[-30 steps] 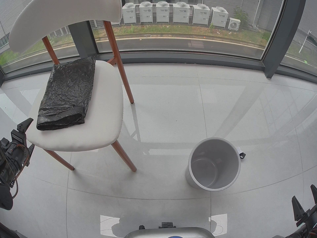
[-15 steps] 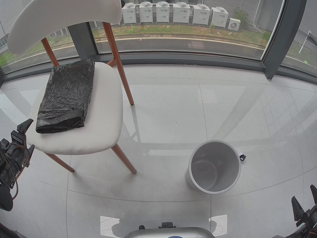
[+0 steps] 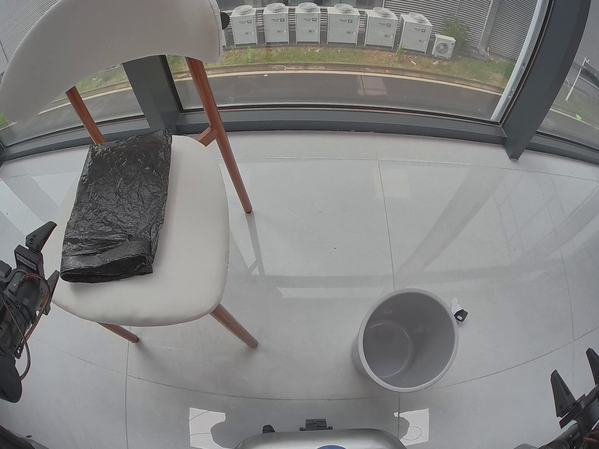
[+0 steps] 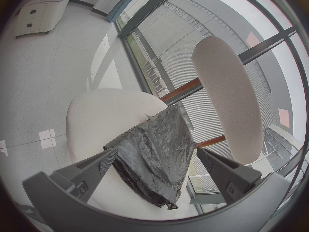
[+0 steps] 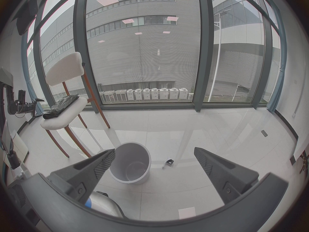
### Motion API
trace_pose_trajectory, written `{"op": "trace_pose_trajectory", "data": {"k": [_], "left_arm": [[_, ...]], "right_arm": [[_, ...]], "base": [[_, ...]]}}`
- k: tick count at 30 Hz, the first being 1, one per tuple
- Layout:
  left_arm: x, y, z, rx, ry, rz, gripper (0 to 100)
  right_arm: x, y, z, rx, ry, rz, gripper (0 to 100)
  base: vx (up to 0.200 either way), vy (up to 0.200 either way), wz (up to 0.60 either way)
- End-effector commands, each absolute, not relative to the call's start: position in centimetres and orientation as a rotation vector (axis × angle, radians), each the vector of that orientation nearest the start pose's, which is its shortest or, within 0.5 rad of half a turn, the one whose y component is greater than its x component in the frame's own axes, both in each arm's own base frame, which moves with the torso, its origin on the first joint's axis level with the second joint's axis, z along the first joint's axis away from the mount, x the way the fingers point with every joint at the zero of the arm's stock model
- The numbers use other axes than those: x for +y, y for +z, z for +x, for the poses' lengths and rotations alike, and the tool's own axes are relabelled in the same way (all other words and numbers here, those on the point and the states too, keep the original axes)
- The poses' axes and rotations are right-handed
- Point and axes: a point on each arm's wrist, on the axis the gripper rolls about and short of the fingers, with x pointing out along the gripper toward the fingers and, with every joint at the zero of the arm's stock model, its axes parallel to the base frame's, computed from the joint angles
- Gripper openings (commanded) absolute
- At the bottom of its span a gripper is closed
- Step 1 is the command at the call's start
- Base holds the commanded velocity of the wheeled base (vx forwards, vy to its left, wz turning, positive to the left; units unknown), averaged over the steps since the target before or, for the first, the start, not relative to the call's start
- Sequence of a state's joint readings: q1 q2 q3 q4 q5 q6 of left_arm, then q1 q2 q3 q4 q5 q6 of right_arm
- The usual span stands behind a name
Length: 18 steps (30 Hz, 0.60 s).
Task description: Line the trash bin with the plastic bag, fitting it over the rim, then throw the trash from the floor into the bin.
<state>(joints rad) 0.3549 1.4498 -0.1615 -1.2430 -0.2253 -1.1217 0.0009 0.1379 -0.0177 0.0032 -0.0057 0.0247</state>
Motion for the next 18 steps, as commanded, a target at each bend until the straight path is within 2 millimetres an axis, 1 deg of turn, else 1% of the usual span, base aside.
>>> {"op": "trace_pose_trajectory", "data": {"k": [1,6,9,13,16,18], "left_arm": [[6.3,15.8,15.5,-0.121,0.143,-1.097,100],[6.9,14.1,14.7,-0.058,0.222,-0.989,100],[7.6,13.4,15.1,-0.015,0.226,-0.978,100],[8.4,13.0,15.9,0.003,0.186,-0.983,100],[8.7,12.7,16.6,-0.008,0.156,-0.977,100],[9.2,12.1,17.5,-0.033,0.13,-0.966,100]], "right_arm": [[0.0,7.8,-1.2,0.138,-0.009,0.024,100],[0.0,7.8,-1.2,0.138,-0.011,0.024,100],[0.0,7.8,-1.2,0.138,-0.011,0.024,100],[0.0,7.8,-1.3,0.136,-0.012,0.024,100],[0.0,7.8,-1.3,0.136,-0.012,0.024,100],[0.0,7.8,-1.3,0.135,-0.012,0.024,100]], "base": [[0.0,0.0,0.0],[0.0,0.0,0.0],[0.0,0.0,0.0],[0.0,0.0,0.0],[0.0,0.0,0.0],[0.0,0.0,0.0]]}}
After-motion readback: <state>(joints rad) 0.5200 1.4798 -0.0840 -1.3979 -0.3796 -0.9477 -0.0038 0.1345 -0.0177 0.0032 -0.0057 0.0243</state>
